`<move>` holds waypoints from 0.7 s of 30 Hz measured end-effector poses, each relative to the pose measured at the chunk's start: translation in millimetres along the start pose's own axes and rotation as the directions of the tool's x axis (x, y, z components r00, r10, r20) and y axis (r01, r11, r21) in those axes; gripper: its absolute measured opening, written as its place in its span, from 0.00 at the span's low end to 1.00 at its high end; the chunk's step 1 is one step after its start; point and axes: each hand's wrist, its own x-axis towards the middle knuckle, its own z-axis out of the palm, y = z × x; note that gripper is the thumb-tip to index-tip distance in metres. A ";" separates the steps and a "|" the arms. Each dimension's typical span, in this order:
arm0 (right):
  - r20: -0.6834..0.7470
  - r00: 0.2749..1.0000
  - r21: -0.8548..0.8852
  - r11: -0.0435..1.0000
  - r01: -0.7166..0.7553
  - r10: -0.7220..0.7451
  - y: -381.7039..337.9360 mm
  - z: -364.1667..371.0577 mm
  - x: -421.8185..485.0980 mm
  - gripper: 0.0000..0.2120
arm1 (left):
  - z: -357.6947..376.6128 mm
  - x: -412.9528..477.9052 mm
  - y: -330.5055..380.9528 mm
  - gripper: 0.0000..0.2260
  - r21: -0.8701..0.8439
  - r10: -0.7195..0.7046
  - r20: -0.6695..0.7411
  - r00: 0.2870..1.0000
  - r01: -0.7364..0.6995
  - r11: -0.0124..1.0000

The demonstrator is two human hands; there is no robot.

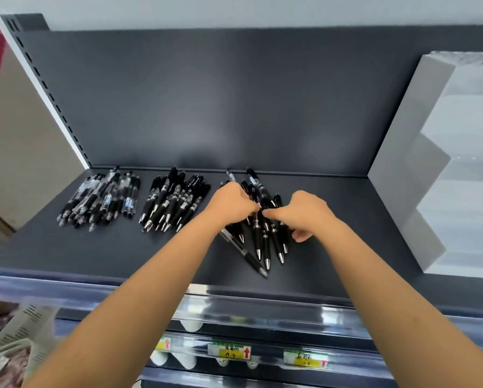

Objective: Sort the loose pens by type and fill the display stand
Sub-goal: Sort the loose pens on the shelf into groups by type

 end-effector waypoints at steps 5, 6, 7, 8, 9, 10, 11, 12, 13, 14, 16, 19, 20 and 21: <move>0.005 1.000 0.047 0.999 -0.016 0.016 -2.6 3.9 -1.7 0.12 | -10.9 4.9 -3.3 0.12 -0.099 -0.020 -0.029 0.999 0.017 0.995; -0.006 1.000 0.033 0.999 -0.017 0.017 -2.5 4.1 -2.3 0.12 | -14.3 6.1 -3.6 0.11 -0.125 -0.028 -0.032 0.999 0.023 0.992; -0.020 1.000 0.002 1.000 -0.019 0.019 -2.6 4.5 -2.9 0.12 | -17.4 7.6 -4.2 0.12 -0.157 -0.036 -0.029 0.999 0.031 0.987; -0.036 0.999 -0.042 0.999 -0.019 0.018 -3.0 5.1 -3.5 0.12 | -20.0 9.0 -4.6 0.13 -0.185 -0.039 -0.021 0.999 0.035 0.982; -0.042 0.999 -0.078 0.997 -0.018 0.015 -3.7 5.9 -4.1 0.13 | -21.9 10.0 -5.2 0.15 -0.204 -0.039 -0.010 0.999 0.036 0.978; -0.038 0.999 -0.090 0.996 -0.017 0.014 -4.2 7.2 -3.8 0.14 | -22.7 11.2 -5.7 0.16 -0.216 -0.035 0.004 0.999 0.035 0.976; -0.030 0.999 -0.086 0.996 -0.019 0.017 -4.3 8.3 -3.4 0.13 | -23.0 12.3 -6.1 0.16 -0.222 -0.034 0.020 0.999 0.037 0.974; -0.032 0.999 -0.086 0.996 -0.022 0.020 -3.6 9.1 -1.8 0.12 | -22.7 13.9 -6.8 0.16 -0.219 -0.033 0.033 0.999 0.039 0.975; -0.047 0.999 -0.099 0.995 -0.023 0.019 -2.5 9.2 -0.7 0.11 | -22.0 15.8 -7.6 0.16 -0.207 -0.029 0.039 0.999 0.036 0.978; -0.062 0.998 -0.113 0.993 -0.023 0.016 -0.5 8.9 1.1 0.09 | -21.2 17.2 -7.5 0.15 -0.195 -0.024 0.044 0.999 0.032 0.980; -0.074 0.997 -0.064 0.998 -0.018 0.014 5.2 6.7 5.0 0.10 | -19.5 20.9 -7.6 0.14 -0.190 -0.011 0.059 0.998 0.022 0.982; -0.095 0.995 0.173 0.984 0.044 -0.028 13.8 2.5 16.3 0.13 | -19.9 25.6 -5.4 0.15 -0.212 0.003 0.059 0.998 0.009 0.977; -0.116 0.992 0.271 0.960 0.076 -0.045 14.4 1.4 21.3 0.13 | -20.4 27.2 -4.8 0.16 -0.224 0.007 0.053 0.999 0.006 0.974; -0.154 0.986 0.343 0.933 0.108 -0.058 13.5 0.5 26.3 0.12 | -21.3 28.9 -4.7 0.16 -0.233 0.010 0.049 0.999 0.001 0.973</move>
